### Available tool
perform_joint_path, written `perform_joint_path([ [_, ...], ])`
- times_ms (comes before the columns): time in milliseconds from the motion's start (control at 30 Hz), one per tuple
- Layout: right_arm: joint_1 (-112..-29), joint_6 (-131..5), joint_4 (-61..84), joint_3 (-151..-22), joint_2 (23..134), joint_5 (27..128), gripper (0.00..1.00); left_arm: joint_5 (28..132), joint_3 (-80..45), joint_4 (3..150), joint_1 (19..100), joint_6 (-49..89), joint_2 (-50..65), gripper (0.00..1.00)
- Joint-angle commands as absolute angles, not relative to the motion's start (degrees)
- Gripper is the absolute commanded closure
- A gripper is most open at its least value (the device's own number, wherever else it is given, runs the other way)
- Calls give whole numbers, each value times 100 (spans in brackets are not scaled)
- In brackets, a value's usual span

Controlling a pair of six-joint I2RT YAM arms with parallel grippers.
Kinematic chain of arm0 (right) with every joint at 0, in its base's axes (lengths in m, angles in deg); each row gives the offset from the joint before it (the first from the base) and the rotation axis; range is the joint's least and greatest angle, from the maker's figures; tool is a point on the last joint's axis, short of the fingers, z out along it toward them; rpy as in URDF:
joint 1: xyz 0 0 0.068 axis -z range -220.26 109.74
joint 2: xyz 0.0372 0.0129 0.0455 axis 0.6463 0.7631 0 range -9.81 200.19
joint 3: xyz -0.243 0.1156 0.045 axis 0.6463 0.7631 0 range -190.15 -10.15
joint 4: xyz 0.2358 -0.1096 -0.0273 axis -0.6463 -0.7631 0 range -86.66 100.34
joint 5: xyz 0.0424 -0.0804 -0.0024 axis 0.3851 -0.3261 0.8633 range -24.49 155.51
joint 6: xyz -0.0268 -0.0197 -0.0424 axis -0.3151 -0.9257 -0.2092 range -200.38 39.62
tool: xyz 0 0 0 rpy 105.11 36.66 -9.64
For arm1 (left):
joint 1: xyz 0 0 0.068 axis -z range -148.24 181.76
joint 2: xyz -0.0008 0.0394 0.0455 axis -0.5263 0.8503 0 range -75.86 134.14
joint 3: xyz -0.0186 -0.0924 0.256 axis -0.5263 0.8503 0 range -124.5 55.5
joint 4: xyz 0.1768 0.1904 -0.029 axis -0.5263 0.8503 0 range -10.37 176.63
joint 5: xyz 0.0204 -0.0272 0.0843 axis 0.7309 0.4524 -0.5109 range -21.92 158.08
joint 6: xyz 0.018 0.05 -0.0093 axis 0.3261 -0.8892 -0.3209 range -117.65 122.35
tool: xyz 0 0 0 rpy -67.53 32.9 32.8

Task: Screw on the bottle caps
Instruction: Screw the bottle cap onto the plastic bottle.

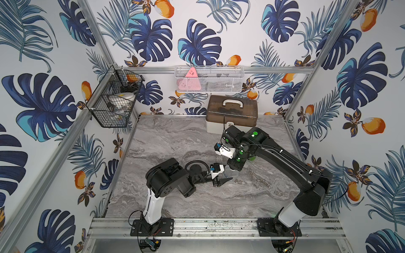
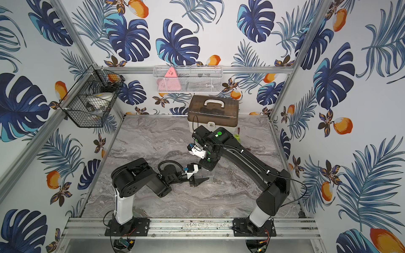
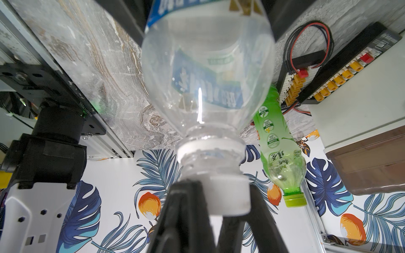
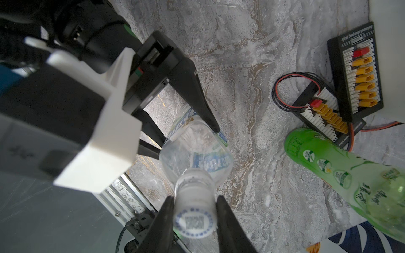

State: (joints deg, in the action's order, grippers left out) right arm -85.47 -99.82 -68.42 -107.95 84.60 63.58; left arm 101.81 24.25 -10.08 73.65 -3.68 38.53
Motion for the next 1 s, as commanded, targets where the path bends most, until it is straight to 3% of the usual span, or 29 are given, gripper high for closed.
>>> perform_joint_path([
  [0, -8544, -9915, -6806, -10823, 8507, 6445, 67, 10382, 2435, -729, 7381, -433, 3857, 33],
  [333, -8541, -9870, -6816, -10818, 8463, 6439, 63, 10362, 2443, -725, 7382, -444, 3837, 33],
  [700, -8540, -9730, -6823, -10942, 8351, 6357, 51, 10352, 2463, -705, 7378, -442, 3848, 33],
  [967, -8407, -9616, -6758, -11004, 8066, 6659, 53, 10359, 2453, -716, 7377, -433, 3860, 34],
])
